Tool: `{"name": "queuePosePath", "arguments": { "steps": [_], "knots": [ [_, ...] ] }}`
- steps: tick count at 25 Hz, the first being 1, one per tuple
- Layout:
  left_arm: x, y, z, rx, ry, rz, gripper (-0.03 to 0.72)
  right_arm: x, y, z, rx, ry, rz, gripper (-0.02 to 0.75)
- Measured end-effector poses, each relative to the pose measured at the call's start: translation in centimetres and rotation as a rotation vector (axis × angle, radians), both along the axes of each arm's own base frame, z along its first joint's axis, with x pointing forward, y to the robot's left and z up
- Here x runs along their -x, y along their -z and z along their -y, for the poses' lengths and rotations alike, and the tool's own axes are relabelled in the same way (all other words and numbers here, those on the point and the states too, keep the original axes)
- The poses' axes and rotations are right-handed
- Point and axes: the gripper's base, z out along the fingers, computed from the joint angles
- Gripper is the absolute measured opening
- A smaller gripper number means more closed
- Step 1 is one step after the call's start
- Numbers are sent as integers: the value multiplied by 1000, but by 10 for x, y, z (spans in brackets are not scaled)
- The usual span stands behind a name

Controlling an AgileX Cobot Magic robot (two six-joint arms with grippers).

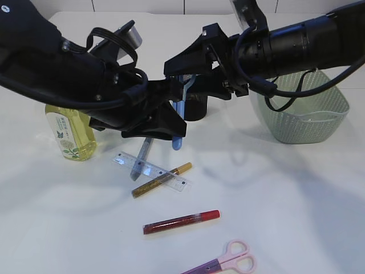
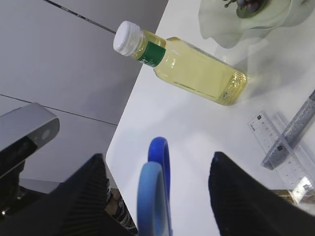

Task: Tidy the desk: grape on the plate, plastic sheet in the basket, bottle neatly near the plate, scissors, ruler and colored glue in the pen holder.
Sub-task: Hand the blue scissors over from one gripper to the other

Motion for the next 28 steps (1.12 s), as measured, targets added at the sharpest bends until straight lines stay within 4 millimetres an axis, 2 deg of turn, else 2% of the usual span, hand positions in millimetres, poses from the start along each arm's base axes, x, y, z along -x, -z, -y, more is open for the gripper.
{"name": "queuePosePath", "arguments": {
  "steps": [6, 21, 24, 28],
  "knots": [
    [0, 0, 0, 4, -5, 3, 141, 0, 0, -1, 0, 0, 2, 447],
    [-3, -4, 1, 18, -13, 17, 141, 1, 1, -3, 17, -6, 16, 428],
    [-3, -4, 1, 18, -13, 17, 141, 1, 1, -3, 18, -4, 17, 357],
    [-3, -4, 1, 18, -13, 17, 141, 1, 1, -4, 17, -6, 17, 216]
  ]
}}
